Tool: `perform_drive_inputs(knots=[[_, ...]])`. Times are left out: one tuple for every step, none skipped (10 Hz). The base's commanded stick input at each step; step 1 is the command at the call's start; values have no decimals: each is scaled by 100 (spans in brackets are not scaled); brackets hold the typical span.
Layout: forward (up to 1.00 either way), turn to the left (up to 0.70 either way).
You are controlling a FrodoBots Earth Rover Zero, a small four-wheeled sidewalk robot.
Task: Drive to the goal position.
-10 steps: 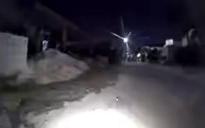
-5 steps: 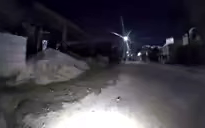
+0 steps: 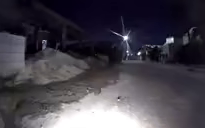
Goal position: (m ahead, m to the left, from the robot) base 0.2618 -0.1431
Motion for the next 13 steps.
perform_drive_inputs(knots=[[12,24],[12,24],[12,24],[12,24],[12,24],[12,24],[12,24],[12,24],[12,24],[12,24],[12,24],[12,24],[12,24]])
